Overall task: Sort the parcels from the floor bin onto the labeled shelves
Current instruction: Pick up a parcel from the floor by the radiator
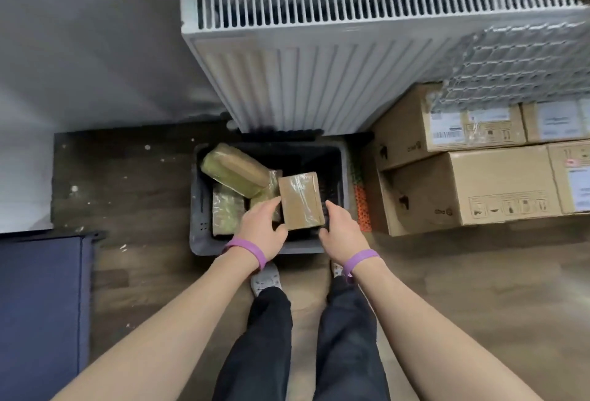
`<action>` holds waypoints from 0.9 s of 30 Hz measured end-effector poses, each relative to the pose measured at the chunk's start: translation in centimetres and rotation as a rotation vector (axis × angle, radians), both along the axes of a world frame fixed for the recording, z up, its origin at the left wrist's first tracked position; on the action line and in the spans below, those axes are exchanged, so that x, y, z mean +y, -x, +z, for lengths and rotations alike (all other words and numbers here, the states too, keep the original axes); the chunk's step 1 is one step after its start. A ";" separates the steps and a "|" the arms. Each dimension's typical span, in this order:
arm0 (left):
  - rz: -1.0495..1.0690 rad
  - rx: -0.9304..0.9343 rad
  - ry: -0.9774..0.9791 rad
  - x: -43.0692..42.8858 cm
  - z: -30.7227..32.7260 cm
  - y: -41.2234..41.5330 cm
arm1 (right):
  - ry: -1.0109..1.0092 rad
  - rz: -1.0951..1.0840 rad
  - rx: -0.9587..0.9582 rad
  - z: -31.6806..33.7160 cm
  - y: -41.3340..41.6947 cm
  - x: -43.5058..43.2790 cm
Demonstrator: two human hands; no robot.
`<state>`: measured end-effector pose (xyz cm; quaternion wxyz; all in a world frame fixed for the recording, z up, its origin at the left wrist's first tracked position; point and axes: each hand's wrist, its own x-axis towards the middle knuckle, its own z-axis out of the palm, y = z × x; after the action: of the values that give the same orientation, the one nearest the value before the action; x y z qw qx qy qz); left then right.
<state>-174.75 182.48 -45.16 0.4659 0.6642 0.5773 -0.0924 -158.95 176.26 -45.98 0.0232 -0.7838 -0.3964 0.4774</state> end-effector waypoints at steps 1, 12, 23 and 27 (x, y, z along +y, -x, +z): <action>0.016 0.000 0.002 0.2 -2.2 -0.5 | 0.006 0.000 0.005 -2.3 -0.5 0.5; 0.122 0.110 0.105 2.2 -25.0 -4.4 | 0.113 0.077 0.033 -23.9 -4.2 3.6; 0.481 -0.089 0.172 2.1 -29.8 -6.4 | 0.048 -0.316 0.342 -26.4 -3.5 3.5; 0.488 -0.111 0.100 0.6 -23.4 -5.1 | 0.022 -0.429 0.341 -20.1 -2.2 2.7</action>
<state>-169.64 183.04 -68.58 0.5376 0.4856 0.6887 0.0310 -156.72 178.95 -66.08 0.1818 -0.7584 -0.2063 0.5909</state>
